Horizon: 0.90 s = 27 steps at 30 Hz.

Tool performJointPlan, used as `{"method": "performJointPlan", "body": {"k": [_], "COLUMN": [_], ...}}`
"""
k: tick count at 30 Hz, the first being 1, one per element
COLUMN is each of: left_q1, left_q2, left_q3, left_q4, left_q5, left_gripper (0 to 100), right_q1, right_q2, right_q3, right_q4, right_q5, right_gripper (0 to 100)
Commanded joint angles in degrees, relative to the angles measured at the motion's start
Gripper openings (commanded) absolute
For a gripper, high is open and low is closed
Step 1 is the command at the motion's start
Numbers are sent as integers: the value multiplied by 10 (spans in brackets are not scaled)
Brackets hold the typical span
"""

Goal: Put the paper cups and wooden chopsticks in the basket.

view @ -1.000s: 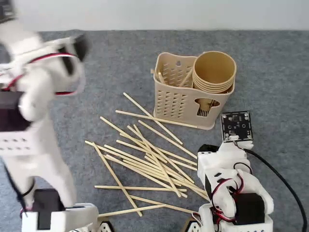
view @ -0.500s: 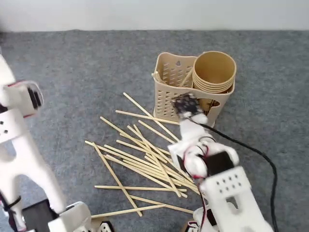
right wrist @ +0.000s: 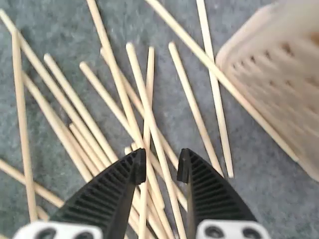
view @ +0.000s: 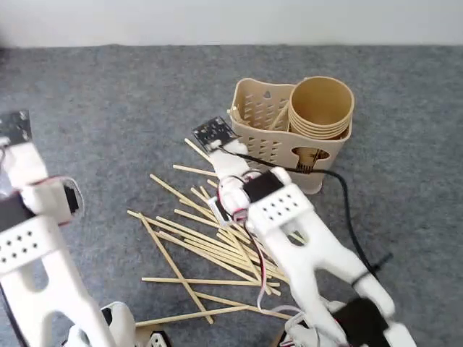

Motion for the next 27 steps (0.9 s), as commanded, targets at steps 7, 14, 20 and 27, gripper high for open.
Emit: {"method": "performJointPlan", "body": {"k": [7,14,20,27], "left_q1": [-1,0,0,0], "left_q2": [-113,-113,-115,-116], "left_q3": [163,214,258,295], "left_q4": [-91,-102,-126,-156], "left_q5": [-4,-4,-2,-2], "left_gripper": [76,76,76,76], "right_q1": [-36,-56,-54,-22], "right_q2": [134,211,279,360], "right_q3": [-107,-176,-224,-277], "right_q4": [-40,-40,-40,-40], "right_q5": [-5,-22,-23,-23], "right_gripper": [125,125,125,125]}}
